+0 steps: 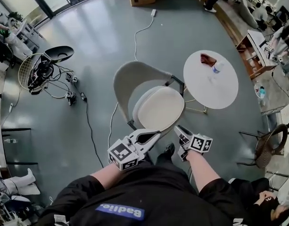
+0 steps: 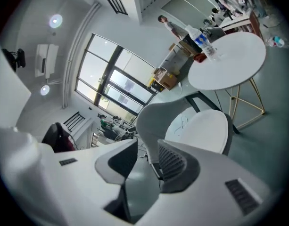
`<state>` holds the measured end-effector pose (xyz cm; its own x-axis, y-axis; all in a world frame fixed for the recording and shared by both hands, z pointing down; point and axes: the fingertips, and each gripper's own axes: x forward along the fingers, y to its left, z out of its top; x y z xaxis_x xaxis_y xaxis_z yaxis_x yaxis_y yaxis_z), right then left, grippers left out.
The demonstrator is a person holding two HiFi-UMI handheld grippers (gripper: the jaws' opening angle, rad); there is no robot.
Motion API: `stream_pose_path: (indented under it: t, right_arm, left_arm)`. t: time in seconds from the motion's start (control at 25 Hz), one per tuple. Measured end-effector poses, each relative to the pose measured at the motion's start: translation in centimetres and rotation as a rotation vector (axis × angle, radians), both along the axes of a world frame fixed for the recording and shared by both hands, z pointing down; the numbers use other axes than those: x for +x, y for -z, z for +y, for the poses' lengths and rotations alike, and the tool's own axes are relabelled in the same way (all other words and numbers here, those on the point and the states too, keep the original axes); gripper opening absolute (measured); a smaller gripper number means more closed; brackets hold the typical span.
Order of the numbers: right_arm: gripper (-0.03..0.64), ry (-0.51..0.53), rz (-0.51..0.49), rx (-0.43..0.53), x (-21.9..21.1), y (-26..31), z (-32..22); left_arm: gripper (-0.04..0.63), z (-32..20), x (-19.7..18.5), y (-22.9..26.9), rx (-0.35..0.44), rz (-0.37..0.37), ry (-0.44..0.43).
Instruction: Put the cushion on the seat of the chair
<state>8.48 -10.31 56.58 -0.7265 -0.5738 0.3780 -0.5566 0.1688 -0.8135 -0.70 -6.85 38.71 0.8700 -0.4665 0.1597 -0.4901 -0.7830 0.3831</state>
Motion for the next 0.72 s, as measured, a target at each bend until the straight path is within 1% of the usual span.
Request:
stream_pose_path:
  t: [0.16,0.36,0.56,0.72]
  right_arm:
    - [0.126,0.046,0.023,0.117,-1.5,5.9,0.6]
    - [0.126,0.088,0.038,0.246,-3.7,12.3,1.9]
    - [0.121,0.137,0.08,0.374,-5.4,16.8,3.7]
    - [0.093,0.168,0.126,0.453,-5.7,19.4,4.8]
  left_arm:
    - [0.015,0.6,-0.5,1.4,0.012,0.03,0.0]
    - [0.015,1.3,-1.0,2.8,0.026,0.056,-0.025]
    - [0.015,2.1,-1.0,3.8,0.036,0.074,-0.046]
    - [0.015,2.6,-0.6,5.2,0.056,0.081,-0.072]
